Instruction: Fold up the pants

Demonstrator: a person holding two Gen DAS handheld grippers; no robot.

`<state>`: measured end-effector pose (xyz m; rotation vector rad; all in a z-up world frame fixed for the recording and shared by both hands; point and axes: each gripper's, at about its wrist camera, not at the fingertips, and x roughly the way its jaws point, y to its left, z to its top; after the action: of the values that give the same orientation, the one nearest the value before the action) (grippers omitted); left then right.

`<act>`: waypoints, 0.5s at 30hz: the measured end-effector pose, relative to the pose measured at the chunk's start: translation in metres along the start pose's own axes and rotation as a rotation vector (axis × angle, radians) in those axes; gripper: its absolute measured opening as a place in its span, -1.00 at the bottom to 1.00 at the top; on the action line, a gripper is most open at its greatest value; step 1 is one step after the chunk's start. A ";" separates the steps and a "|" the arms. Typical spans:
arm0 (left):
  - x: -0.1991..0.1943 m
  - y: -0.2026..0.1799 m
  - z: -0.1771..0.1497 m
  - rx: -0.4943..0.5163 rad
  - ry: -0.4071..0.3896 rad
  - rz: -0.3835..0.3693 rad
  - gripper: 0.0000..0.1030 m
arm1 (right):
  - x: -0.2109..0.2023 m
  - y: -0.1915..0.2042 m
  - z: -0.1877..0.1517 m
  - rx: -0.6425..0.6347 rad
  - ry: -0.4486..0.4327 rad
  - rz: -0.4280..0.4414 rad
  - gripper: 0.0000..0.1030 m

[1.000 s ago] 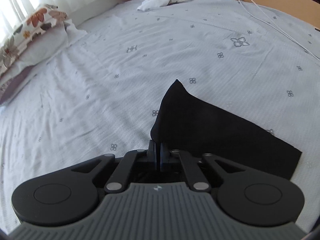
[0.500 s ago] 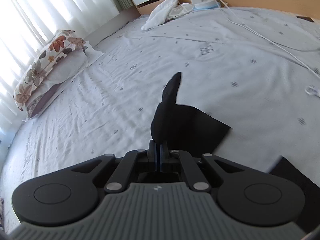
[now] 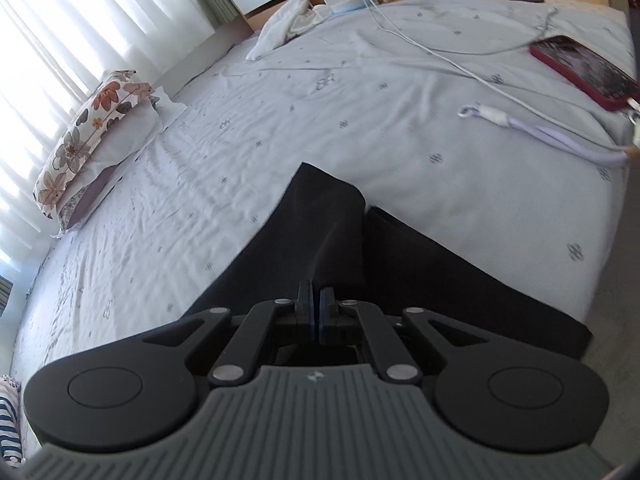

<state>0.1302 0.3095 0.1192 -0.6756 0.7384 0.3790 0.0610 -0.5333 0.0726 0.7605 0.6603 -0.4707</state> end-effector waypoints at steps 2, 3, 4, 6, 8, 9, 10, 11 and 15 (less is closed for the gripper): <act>-0.008 0.011 -0.008 0.000 -0.008 0.009 -0.99 | -0.009 -0.010 -0.005 0.010 0.001 0.003 -0.91; -0.012 0.017 -0.011 -0.004 -0.012 0.010 -0.98 | -0.015 -0.015 -0.008 0.016 -0.001 0.009 -0.91; -0.016 0.022 -0.014 -0.012 -0.012 0.008 -0.98 | -0.020 -0.020 -0.010 0.020 -0.003 0.013 -0.91; -0.024 0.034 -0.020 -0.035 -0.008 0.005 -0.98 | -0.030 -0.026 -0.014 0.009 -0.016 0.008 -0.91; -0.031 0.044 -0.027 -0.041 -0.016 0.009 -0.98 | -0.040 -0.032 -0.019 -0.013 -0.037 -0.018 -0.92; -0.034 0.048 -0.031 -0.030 -0.027 0.023 -0.98 | -0.043 -0.035 -0.022 -0.023 -0.047 -0.034 -0.92; -0.036 0.050 -0.034 -0.013 -0.038 0.037 -0.98 | -0.046 -0.042 -0.025 -0.031 -0.047 -0.040 -0.93; -0.036 0.052 -0.038 0.005 -0.045 0.053 -0.98 | -0.046 -0.046 -0.027 -0.035 -0.038 -0.044 -0.94; -0.027 0.054 -0.052 0.043 -0.031 0.096 -0.98 | -0.040 -0.055 -0.042 -0.044 0.007 -0.009 -0.79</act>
<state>0.0568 0.3112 0.0873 -0.5938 0.7496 0.4596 -0.0160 -0.5312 0.0510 0.7180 0.6786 -0.4609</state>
